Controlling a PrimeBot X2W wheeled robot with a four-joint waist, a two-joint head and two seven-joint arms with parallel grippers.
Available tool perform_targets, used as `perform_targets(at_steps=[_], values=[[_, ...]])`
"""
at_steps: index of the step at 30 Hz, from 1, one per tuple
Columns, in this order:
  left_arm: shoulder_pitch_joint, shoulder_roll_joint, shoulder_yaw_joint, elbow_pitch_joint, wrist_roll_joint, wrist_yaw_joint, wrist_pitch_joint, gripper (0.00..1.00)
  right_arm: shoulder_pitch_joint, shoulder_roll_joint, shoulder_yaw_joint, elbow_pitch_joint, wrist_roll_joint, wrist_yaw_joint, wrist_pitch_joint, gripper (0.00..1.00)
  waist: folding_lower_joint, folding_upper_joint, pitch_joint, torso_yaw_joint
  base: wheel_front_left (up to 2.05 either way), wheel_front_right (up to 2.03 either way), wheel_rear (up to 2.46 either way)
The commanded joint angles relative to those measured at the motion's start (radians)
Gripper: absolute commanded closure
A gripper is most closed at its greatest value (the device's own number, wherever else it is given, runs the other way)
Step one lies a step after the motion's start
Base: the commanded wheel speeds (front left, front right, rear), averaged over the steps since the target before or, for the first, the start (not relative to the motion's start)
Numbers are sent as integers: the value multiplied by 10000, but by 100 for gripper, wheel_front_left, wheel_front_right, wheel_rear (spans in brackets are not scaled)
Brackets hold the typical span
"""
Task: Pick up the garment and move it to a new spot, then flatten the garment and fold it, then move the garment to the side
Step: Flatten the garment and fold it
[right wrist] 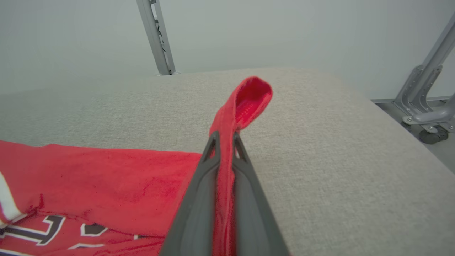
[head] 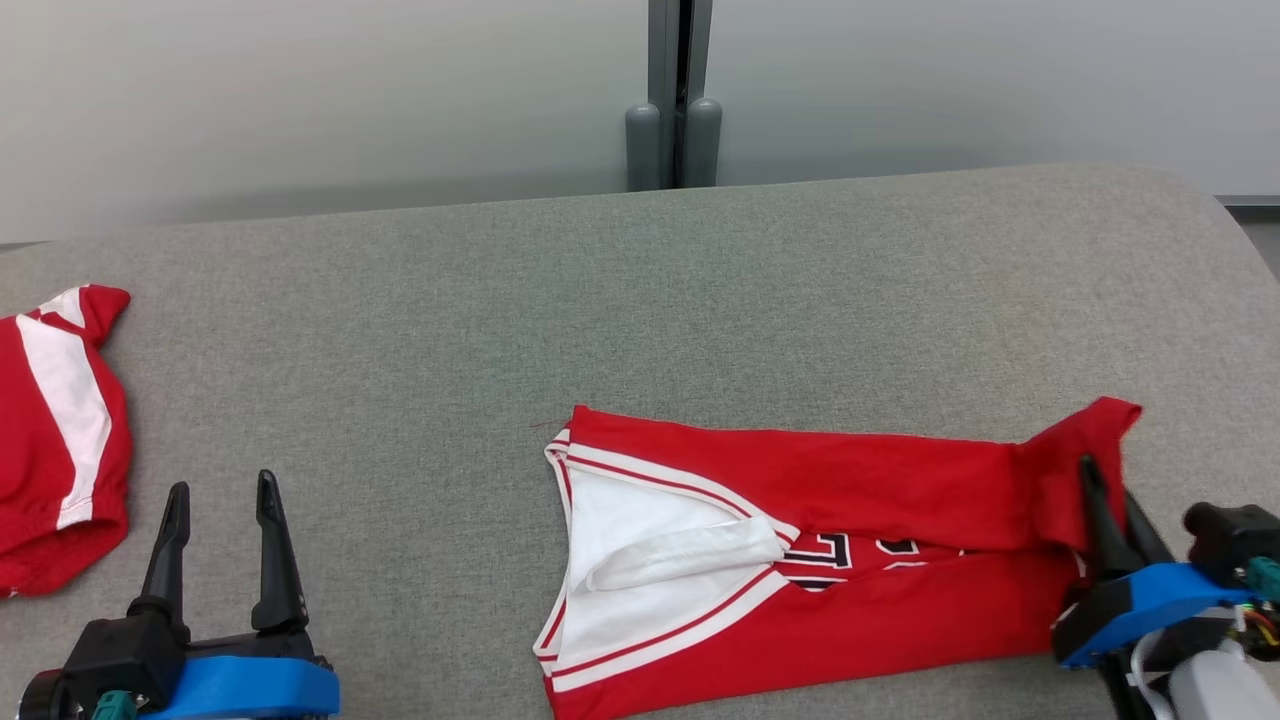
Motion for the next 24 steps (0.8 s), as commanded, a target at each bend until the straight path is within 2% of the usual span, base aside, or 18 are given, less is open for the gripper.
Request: perform_targets(at_steps=[1, 12, 19, 20, 21, 24], values=[[83, -1, 32, 10, -50, -40, -46, 0, 170, 259, 384, -367, 32, 1, 4, 100, 0, -2, 37, -4, 0, 0, 0], [-316, -1, -120, 62, -71, -52, -46, 0, -464, 1383, 2782, -1696, 573, 1, 436, 100, 0, -2, 337, 252, 0, 0, 0], [-582, 0, -276, 145, -184, -58, -45, 0, -1261, 1832, 4917, -1507, 1243, 1, 533, 100, 0, -2, 586, 606, 0, 0, 0], [-582, 0, -276, 145, -184, -58, -45, 0, -1261, 1832, 4917, -1507, 1243, 1, 533, 100, 0, -2, 586, 606, 0, 0, 0], [-660, -2, -348, 177, -196, -59, -45, 0, -1574, 1860, 5494, -1334, 1565, 1, 443, 100, 0, -2, 671, 763, 0, 0, 0], [-752, -2, -411, 177, -259, -37, -46, 0, -1971, 1853, 6236, -1097, 2168, 1, 294, 100, 0, -2, 754, 921, 0, 0, 0]])
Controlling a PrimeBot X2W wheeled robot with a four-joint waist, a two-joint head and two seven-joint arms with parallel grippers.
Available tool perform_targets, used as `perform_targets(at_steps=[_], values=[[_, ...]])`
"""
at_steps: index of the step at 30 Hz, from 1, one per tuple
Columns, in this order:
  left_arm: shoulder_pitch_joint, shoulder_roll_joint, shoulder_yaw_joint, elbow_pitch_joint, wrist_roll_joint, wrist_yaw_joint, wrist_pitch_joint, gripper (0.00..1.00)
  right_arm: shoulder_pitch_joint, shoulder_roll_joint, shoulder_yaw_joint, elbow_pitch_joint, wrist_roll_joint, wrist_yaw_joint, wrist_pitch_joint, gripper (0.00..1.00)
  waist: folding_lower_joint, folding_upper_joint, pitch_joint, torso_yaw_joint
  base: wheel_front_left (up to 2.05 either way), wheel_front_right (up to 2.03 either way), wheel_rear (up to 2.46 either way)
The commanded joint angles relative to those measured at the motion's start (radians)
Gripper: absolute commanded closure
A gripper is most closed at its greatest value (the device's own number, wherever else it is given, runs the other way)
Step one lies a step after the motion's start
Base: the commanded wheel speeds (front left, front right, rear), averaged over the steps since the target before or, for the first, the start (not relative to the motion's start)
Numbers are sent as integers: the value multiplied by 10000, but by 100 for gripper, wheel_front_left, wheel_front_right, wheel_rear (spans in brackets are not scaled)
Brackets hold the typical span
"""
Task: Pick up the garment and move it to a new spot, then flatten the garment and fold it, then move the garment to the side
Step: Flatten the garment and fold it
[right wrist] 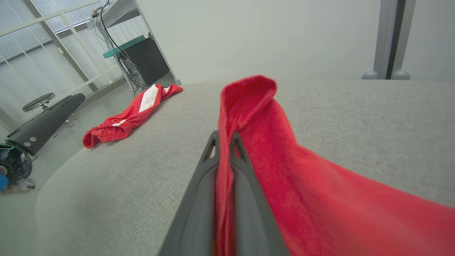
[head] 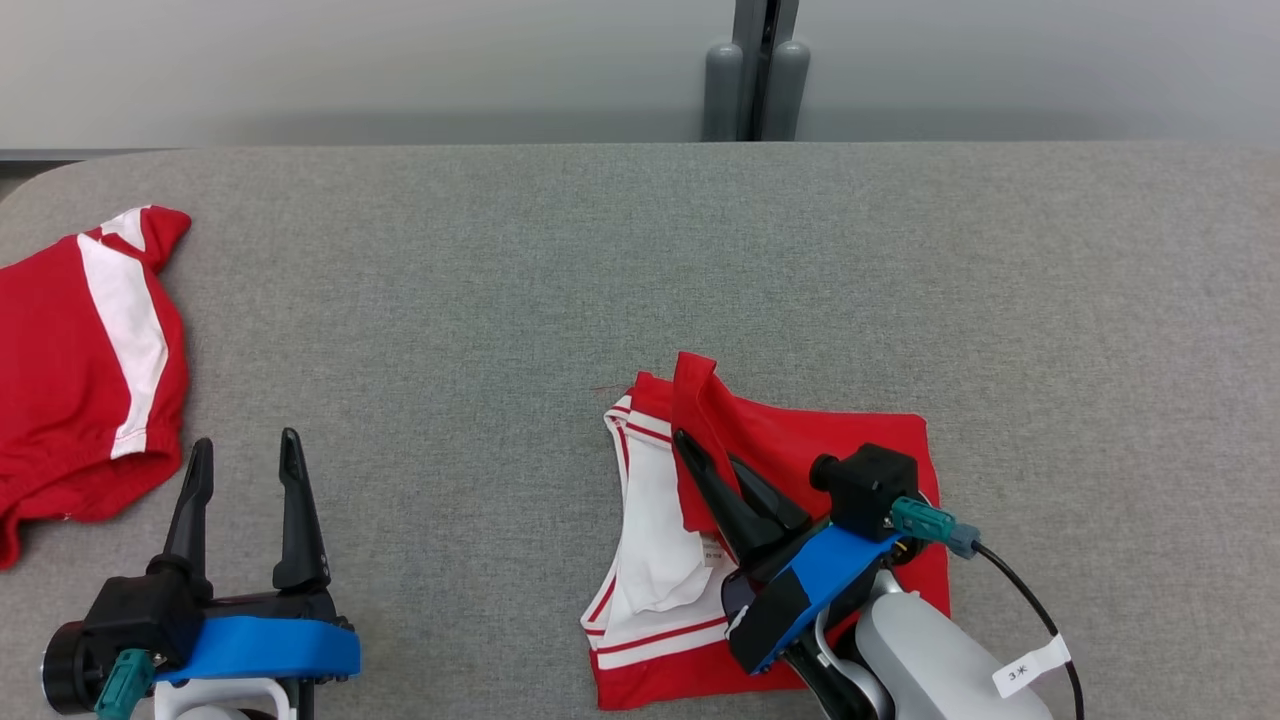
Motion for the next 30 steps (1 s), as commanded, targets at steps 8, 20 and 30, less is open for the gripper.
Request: perform_targets(at_steps=[8, 20, 30], values=[[-197, -2, -38, -5, -99, 34, -46, 0, -691, -19, 634, 862, 913, 1, -284, 0, 0, 0, 163, 114, 0, 0, 0], [-228, 0, -106, -88, -31, 77, -46, 0, -467, -55, -1583, 147, -399, 1, -376, 0, 0, 0, -128, -381, 0, 0, 0], [-2, -2, -161, -146, -19, 58, -45, 0, 1235, -364, -4118, -1481, -1632, 1, -372, 0, 0, 0, -400, -646, 0, 0, 0]])
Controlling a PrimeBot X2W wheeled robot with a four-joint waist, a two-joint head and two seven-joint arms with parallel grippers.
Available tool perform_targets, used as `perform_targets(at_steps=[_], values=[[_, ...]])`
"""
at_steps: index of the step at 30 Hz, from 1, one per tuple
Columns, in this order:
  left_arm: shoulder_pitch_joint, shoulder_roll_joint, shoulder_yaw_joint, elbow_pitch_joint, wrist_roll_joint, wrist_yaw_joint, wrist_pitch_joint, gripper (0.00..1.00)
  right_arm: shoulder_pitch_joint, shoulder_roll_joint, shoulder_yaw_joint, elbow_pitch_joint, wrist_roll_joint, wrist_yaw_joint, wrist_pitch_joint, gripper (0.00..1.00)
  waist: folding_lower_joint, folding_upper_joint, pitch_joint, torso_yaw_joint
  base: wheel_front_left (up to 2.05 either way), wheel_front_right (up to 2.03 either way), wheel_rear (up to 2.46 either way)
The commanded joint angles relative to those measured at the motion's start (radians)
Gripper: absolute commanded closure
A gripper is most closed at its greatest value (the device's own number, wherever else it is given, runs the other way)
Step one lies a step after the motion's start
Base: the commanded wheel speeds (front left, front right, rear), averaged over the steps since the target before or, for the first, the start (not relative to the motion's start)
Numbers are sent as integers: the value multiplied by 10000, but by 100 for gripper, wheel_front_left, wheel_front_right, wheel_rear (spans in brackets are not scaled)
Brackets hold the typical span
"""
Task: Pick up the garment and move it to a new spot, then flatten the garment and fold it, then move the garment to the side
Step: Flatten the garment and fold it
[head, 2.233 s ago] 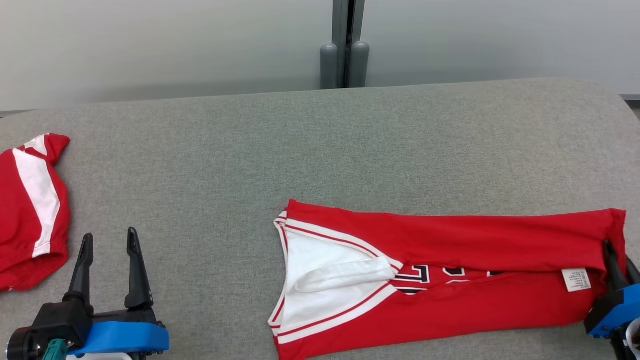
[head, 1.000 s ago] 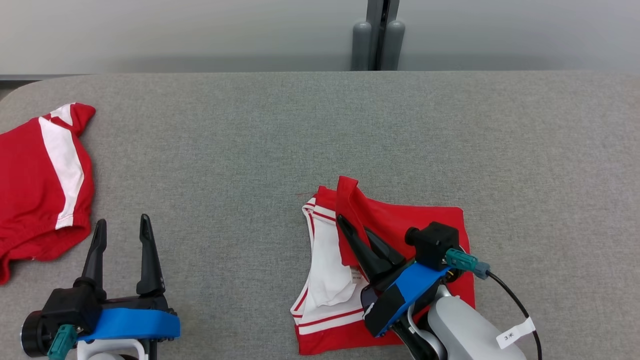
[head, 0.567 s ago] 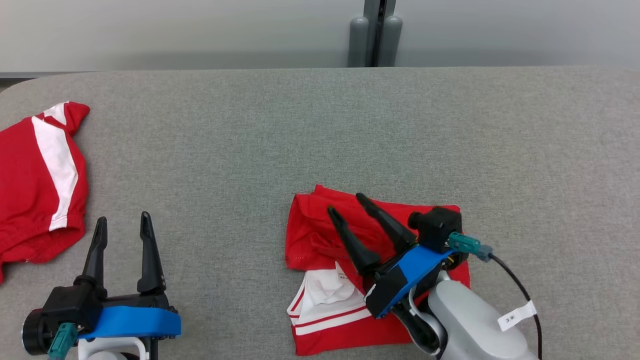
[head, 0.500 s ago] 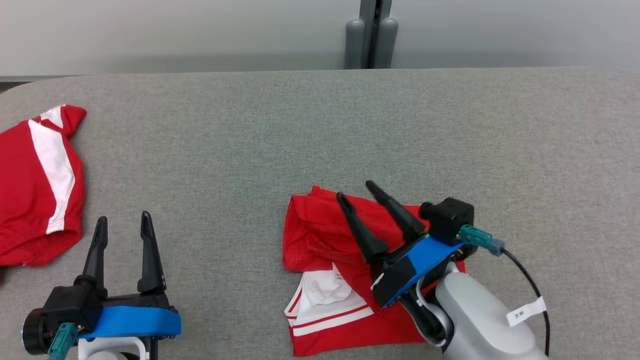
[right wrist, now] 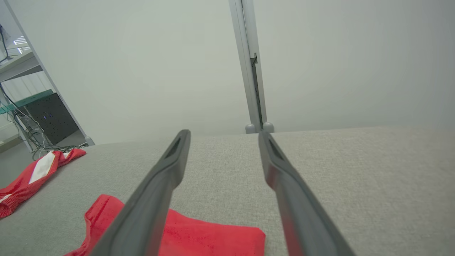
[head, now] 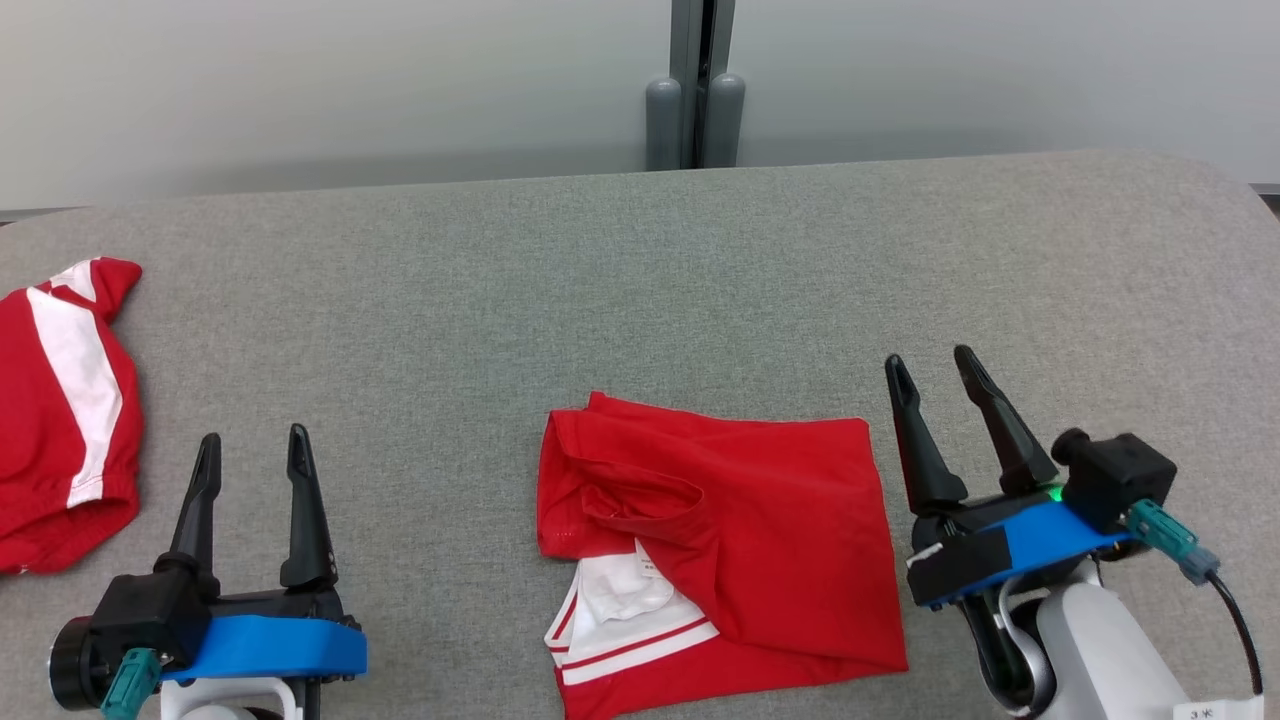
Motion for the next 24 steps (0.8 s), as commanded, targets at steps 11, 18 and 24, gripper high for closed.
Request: perform_targets(at_steps=[11, 18, 24], values=[[126, -2, -9, 23, 78, -4, -45, 0, 1205, -2, -838, -370, -542, 1, -30, 0, 0, 0, -84, 83, 0, 0, 0], [-10, -1, -82, 22, 82, -23, -45, 0, 618, -67, -490, 205, -613, 1, -30, 100, 0, 0, -3, 334, 0, 0, 0], [-50, -2, -104, 41, 72, -43, -45, 0, 3, -114, 396, 1240, -568, 1, -30, 100, 0, 0, 121, 577, 0, 0, 0]])
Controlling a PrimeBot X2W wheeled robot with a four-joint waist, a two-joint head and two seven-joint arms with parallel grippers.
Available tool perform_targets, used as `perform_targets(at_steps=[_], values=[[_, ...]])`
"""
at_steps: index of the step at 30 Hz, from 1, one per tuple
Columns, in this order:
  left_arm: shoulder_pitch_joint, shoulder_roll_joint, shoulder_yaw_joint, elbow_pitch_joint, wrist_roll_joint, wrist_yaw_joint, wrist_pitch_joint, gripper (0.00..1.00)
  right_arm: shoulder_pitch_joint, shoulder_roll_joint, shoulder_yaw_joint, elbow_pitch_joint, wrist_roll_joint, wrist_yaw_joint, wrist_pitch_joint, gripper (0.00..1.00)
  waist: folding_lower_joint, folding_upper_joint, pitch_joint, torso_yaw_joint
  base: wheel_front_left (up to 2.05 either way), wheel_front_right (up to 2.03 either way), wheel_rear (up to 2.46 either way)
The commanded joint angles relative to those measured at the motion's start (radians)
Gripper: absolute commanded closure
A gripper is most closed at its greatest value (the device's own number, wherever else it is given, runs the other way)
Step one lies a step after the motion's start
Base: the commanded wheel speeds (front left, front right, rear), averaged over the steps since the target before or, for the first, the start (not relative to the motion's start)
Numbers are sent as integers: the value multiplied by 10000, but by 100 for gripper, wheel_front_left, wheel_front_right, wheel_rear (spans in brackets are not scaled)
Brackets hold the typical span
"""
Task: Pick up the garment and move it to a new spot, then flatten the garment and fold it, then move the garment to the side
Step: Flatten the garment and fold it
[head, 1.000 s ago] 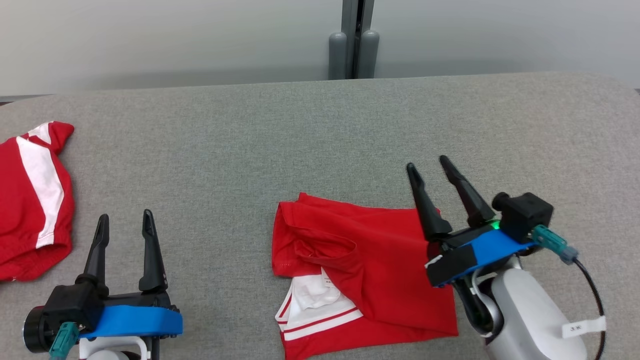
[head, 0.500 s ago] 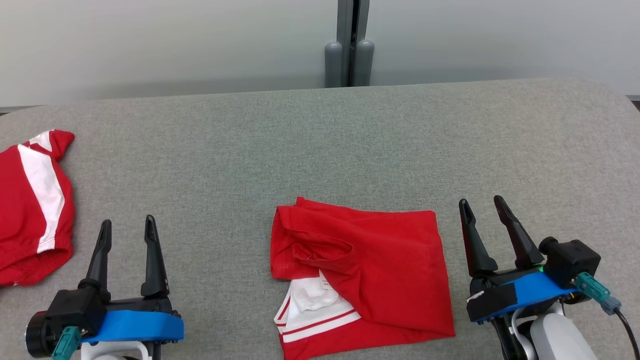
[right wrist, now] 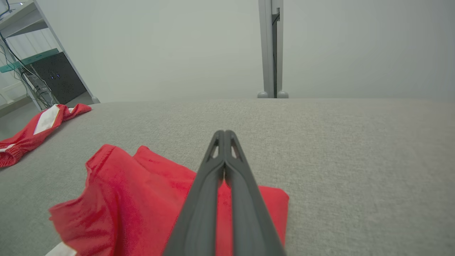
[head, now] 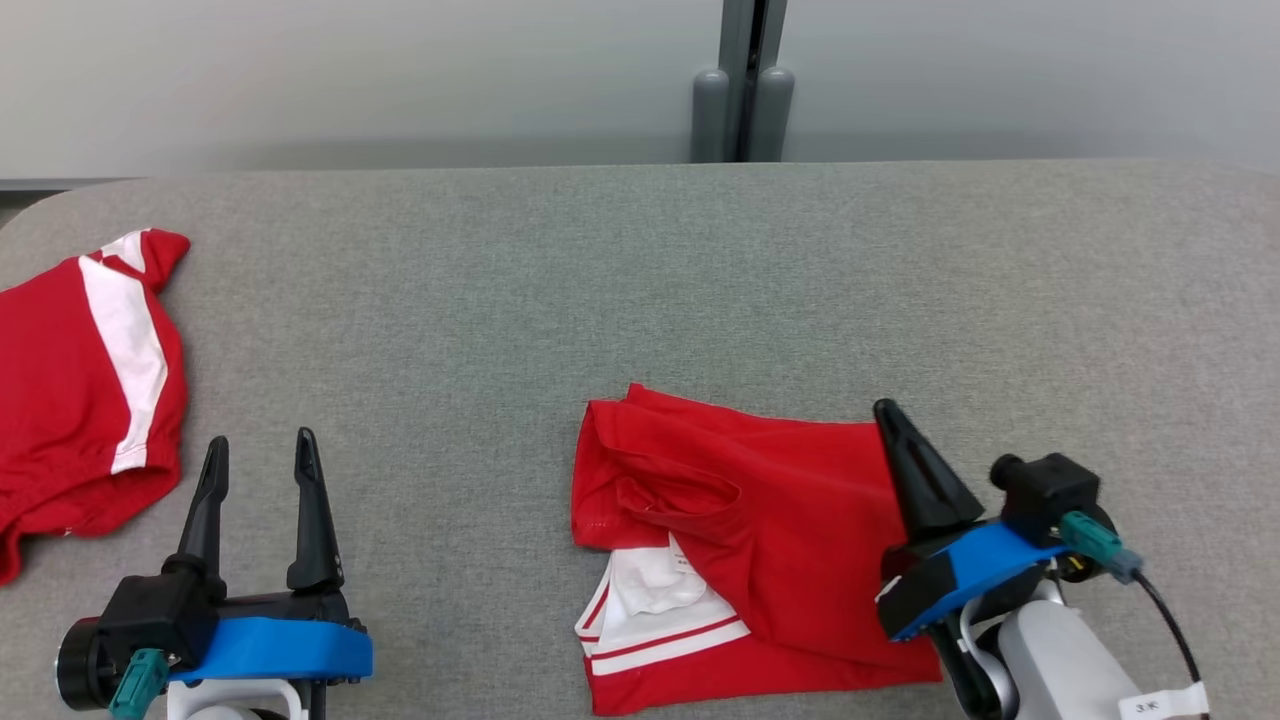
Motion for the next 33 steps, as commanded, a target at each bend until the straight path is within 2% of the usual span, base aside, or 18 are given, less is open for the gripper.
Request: perform_targets(at_steps=[1, 13, 20, 26, 29, 33], values=[[-139, -1, -22, 10, 43, -36, -43, 0, -263, -56, 297, 383, -16, 1, -30, 100, 0, 0, 69, 108, 0, 0, 0], [-315, -2, -176, 82, -69, -54, -45, 0, -828, 239, 2786, 2278, 455, 1, -31, 100, 0, 0, 240, 482, 0, 0, 0], [-288, -2, -172, 117, -105, -57, -45, 0, -571, 329, 4386, 2362, 1035, 1, -31, 100, 0, 0, 214, 512, 0, 0, 0], [-346, -2, -186, 151, -105, -43, -45, 0, -539, 326, 5702, 1945, 1846, 1, -31, 100, 0, 0, 177, 444, 0, 0, 0], [-311, -1, -123, 153, -87, -15, -45, 0, -698, 327, 5602, 1774, 1927, 1, -31, 100, 0, 0, 117, 323, 0, 0, 0], [-177, -2, -30, 163, -15, 18, -45, 0, -741, 327, 4609, 1426, 1661, 1, -31, 100, 0, 0, -18, 89, 0, 0, 0]])
